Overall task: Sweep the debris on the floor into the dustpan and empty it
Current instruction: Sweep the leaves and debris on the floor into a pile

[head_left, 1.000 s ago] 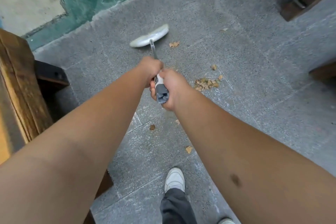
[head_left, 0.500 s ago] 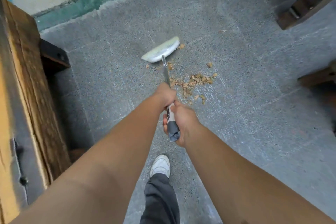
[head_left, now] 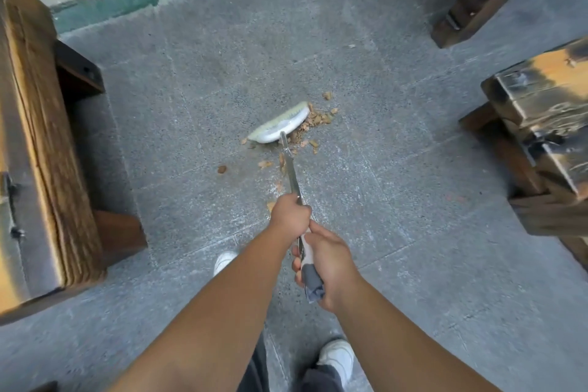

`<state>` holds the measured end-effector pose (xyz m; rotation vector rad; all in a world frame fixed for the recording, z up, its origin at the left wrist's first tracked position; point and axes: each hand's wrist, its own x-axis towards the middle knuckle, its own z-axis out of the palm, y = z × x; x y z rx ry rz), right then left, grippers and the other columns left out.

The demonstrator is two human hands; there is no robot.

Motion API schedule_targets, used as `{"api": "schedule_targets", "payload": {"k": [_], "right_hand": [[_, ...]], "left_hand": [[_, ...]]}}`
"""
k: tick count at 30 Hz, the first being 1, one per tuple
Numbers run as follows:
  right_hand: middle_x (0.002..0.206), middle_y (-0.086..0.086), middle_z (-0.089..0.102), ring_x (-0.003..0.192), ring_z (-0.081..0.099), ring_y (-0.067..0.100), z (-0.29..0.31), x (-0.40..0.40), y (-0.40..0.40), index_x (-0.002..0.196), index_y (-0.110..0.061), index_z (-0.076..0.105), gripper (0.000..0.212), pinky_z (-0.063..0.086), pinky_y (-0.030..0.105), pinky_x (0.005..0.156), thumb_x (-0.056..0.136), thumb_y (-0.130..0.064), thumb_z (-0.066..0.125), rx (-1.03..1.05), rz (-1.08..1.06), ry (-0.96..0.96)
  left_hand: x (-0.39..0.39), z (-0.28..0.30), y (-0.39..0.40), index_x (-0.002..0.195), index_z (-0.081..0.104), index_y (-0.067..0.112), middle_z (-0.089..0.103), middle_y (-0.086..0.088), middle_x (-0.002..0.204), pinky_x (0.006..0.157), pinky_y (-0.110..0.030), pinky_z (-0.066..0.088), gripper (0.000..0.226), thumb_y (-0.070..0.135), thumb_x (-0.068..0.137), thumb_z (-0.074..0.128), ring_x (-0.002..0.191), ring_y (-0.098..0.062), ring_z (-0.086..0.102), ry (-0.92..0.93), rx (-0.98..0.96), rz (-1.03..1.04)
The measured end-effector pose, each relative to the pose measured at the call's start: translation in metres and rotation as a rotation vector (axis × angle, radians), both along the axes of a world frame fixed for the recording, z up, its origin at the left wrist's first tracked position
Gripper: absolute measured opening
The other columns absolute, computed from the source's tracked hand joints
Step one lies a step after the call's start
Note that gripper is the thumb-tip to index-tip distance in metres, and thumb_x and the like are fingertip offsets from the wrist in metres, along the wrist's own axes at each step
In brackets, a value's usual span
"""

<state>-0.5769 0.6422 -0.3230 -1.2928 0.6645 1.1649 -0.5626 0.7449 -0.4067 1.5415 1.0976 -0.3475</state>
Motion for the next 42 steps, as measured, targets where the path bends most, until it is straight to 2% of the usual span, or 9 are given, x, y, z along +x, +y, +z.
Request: {"api": "schedule_targets", "payload": {"k": [3,13,20,23,27,29,34,39,42], "right_hand": [[0.069,0.013,0.056,0.045,0.047,0.018,0.003,-0.001,-0.006,0.124,-0.028,0.063,0.036,0.039,0.023,0.041,0.098,-0.01,0.044,0.027,-0.055,-0.007],[0.063,0.01,0.056,0.044,0.047,0.017,-0.008,0.065,0.036,0.127,-0.026,0.06,0.034,0.04,0.02,0.039,0.099,-0.013,0.045,0.147,-0.233,0.025],[0.064,0.009,0.056,0.044,0.047,0.016,-0.032,0.152,0.096,0.124,-0.023,0.063,0.033,0.037,0.02,0.041,0.096,-0.014,0.047,0.187,-0.373,-0.036],[0.061,0.007,0.057,0.044,0.047,0.015,-0.051,0.205,0.131,0.118,-0.028,0.066,0.03,0.03,0.023,0.05,0.095,-0.02,0.049,0.192,-0.421,-0.077],[0.067,0.007,0.06,0.047,0.051,0.012,-0.068,0.277,0.165,0.103,-0.026,0.065,0.019,0.04,0.019,0.037,0.098,-0.022,0.047,0.167,-0.544,-0.079],[0.073,0.007,0.063,0.049,0.055,0.011,-0.072,0.309,0.18,0.099,-0.021,0.065,0.018,0.042,0.019,0.035,0.098,-0.027,0.048,0.166,-0.613,-0.047],[0.065,0.008,0.058,0.048,0.051,0.011,-0.073,0.339,0.2,0.086,-0.007,0.057,0.022,0.039,0.021,0.045,0.098,-0.02,0.044,0.09,-0.624,-0.03],[0.056,0.006,0.056,0.034,0.049,0.012,-0.083,0.312,0.218,0.089,-0.012,0.061,0.024,0.039,0.018,0.036,0.097,-0.028,0.046,0.009,-0.59,0.015],[0.051,0.005,0.053,0.03,0.046,0.012,-0.083,0.274,0.223,0.094,-0.019,0.063,0.023,0.039,0.017,0.039,0.098,-0.034,0.047,0.017,-0.619,0.062]], "left_hand": [[0.001,0.008,-0.009,0.093,0.054,0.021,0.061,-0.008,0.079,0.06,-0.027,0.039,0.017,0.006,0.084,0.052,0.071,-0.023,0.055,-0.037,0.036,0.039],[0.083,0.013,0.035,0.076,0.061,0.016,0.059,-0.007,0.069,0.061,-0.031,0.043,0.014,0.006,0.08,0.052,0.067,-0.026,0.055,-0.045,0.152,-0.048],[0.19,-0.003,0.091,0.08,0.063,0.011,0.057,-0.005,0.064,0.058,-0.03,0.04,0.013,0.006,0.079,0.051,0.069,-0.028,0.055,-0.077,0.226,-0.226],[0.256,-0.017,0.12,0.091,0.069,0.01,0.066,-0.011,0.077,0.071,-0.033,0.049,0.017,0.011,0.08,0.056,0.082,-0.031,0.063,-0.11,0.236,-0.309],[0.322,-0.027,0.149,0.088,0.067,0.005,0.066,-0.014,0.076,0.054,-0.031,0.053,0.025,0.021,0.071,0.058,0.065,-0.028,0.065,-0.11,-0.096,-0.262],[0.345,-0.031,0.161,0.08,0.059,0.011,0.06,-0.008,0.066,0.038,-0.024,0.039,0.013,0.022,0.077,0.054,0.046,-0.019,0.053,-0.102,-0.235,-0.244],[0.371,-0.041,0.181,0.065,0.044,0.012,0.044,0.001,0.038,0.035,-0.016,0.025,0.023,0.018,0.086,0.05,0.029,-0.01,0.036,0.007,-0.221,-0.326],[0.33,-0.044,0.191,0.063,0.046,0.013,0.042,-0.002,0.048,0.03,-0.01,0.022,0.03,0.024,0.091,0.048,0.023,-0.009,0.032,0.057,-0.403,-0.243],[0.298,-0.048,0.193,0.07,0.053,0.014,0.047,-0.004,0.051,0.032,-0.01,0.029,0.023,0.024,0.091,0.051,0.026,-0.013,0.039,0.07,-0.324,-0.256]]}}
